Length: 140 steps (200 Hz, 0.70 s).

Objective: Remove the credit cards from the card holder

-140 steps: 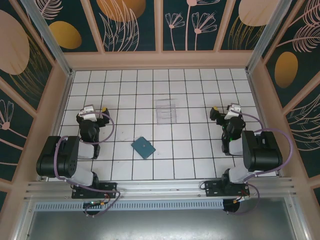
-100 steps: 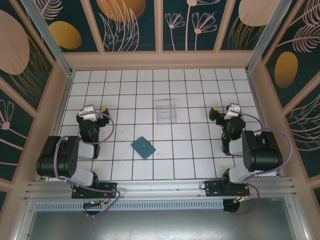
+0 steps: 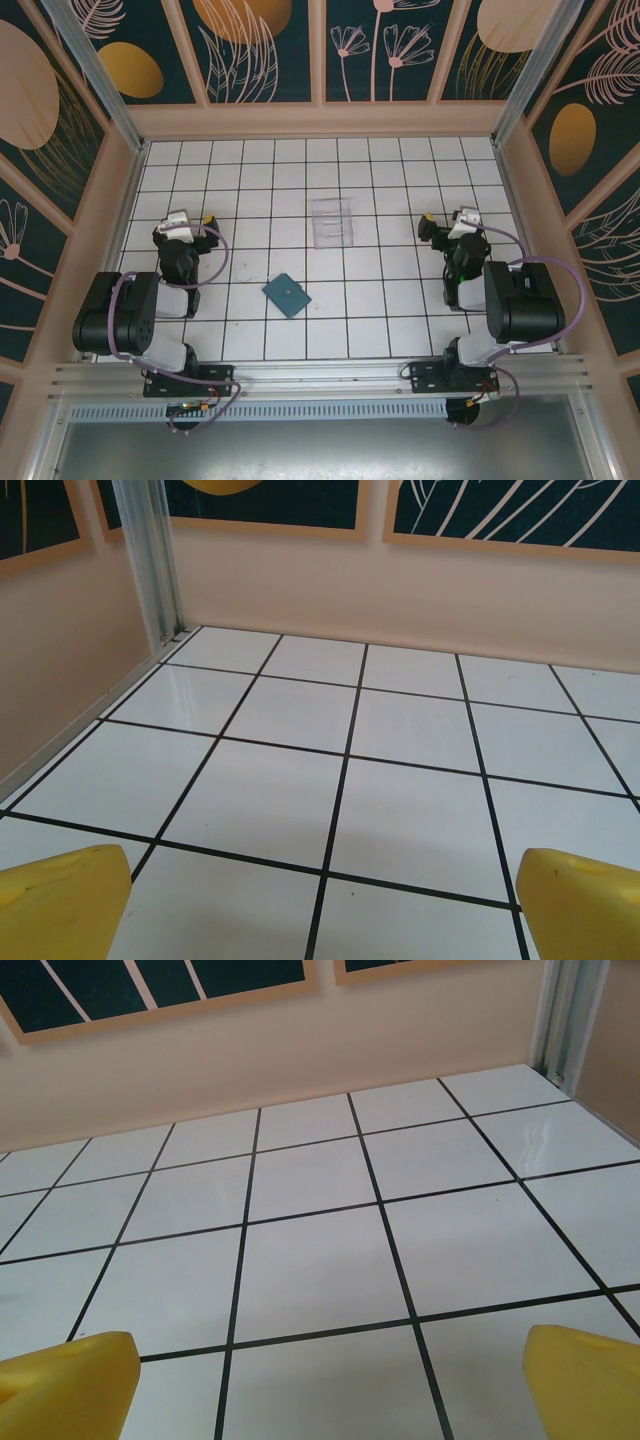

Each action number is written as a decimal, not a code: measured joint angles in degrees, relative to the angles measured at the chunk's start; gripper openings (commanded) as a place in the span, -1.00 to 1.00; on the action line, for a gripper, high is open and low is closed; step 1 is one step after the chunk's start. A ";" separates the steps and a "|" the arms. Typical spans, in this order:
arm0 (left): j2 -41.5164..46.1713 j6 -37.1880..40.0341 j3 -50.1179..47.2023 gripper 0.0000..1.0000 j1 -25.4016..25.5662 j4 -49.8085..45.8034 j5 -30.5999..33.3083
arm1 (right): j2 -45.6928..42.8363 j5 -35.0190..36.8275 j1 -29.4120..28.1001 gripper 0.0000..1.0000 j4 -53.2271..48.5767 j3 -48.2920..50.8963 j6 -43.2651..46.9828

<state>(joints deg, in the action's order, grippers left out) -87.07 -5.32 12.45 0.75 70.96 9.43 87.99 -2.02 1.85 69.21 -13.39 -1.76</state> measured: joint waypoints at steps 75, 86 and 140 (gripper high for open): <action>0.35 0.00 0.20 0.97 0.00 -0.66 0.00 | -0.09 0.31 -0.15 0.98 -0.22 -0.04 0.07; 1.81 -0.04 0.76 0.97 0.00 -2.82 0.11 | -0.46 0.57 -0.39 0.98 -0.94 -0.11 0.37; 14.82 -5.97 11.17 0.97 0.00 -25.07 4.52 | -11.85 4.09 -4.92 0.91 -21.20 -8.55 1.03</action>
<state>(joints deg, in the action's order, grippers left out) -72.25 -11.29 23.62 0.75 45.89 13.96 76.14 2.07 -3.07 48.01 -21.93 -0.73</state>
